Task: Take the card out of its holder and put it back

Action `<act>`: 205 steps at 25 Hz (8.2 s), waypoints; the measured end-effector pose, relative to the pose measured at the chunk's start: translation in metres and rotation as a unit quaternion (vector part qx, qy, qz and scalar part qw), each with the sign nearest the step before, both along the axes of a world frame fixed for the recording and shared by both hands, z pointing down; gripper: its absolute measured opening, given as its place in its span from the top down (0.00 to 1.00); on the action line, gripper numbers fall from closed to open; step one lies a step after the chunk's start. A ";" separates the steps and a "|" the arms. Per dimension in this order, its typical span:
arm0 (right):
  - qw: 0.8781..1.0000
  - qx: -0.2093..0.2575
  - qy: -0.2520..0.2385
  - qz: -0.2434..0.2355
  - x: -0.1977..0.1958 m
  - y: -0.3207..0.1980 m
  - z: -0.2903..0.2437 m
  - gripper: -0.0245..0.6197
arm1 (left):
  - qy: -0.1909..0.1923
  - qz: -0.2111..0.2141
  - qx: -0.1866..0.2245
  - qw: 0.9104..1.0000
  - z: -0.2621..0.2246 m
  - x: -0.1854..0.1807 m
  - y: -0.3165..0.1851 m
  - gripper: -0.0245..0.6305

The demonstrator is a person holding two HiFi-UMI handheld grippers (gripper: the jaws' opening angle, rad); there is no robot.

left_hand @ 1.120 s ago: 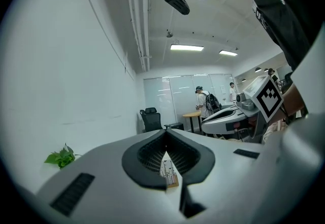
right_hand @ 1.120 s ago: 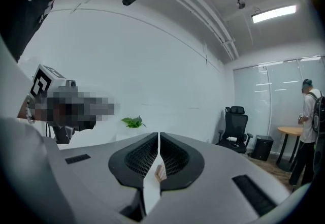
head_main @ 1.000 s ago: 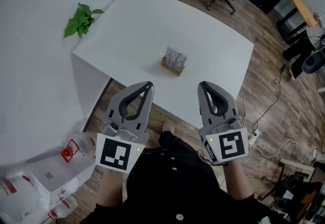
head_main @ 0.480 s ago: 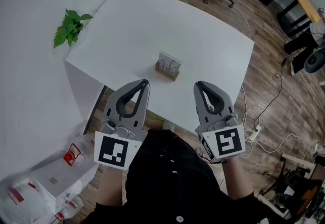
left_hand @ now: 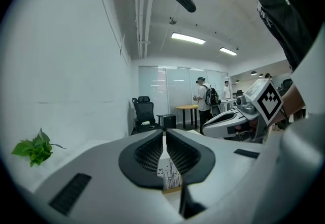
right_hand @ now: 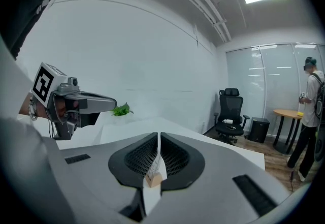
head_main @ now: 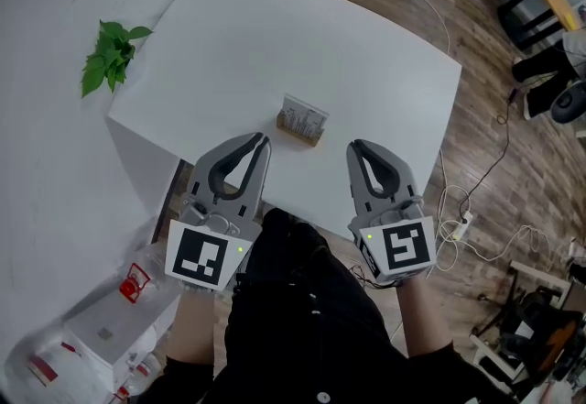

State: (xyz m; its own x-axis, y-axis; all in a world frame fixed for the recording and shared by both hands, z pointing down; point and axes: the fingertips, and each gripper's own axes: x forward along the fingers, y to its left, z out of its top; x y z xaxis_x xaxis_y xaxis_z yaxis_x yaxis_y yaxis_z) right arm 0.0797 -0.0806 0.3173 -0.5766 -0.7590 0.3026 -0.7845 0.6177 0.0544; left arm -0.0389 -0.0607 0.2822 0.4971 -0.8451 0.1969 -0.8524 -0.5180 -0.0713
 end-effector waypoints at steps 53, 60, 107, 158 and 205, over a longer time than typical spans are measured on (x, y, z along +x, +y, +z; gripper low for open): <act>0.992 -0.117 0.018 0.041 -0.031 -0.053 0.125 0.85 | -0.044 0.169 -0.083 0.981 0.150 0.023 -0.096 0.84; 0.991 -0.127 0.001 0.051 -0.028 -0.053 0.125 0.86 | -0.049 0.170 -0.083 0.981 0.149 0.023 -0.095 0.86; 0.997 -0.071 -0.003 0.034 -0.036 -0.049 0.054 0.86 | -0.025 0.151 -0.054 0.987 0.082 0.009 -0.077 0.89; 0.998 0.057 0.001 -0.002 -0.050 -0.025 -0.089 0.86 | -0.053 0.118 0.058 0.990 -0.062 -0.004 -0.047 0.89; 0.999 -0.038 0.008 0.034 -0.041 -0.046 0.004 0.86 | -0.064 0.174 -0.034 0.982 0.034 0.006 -0.070 0.90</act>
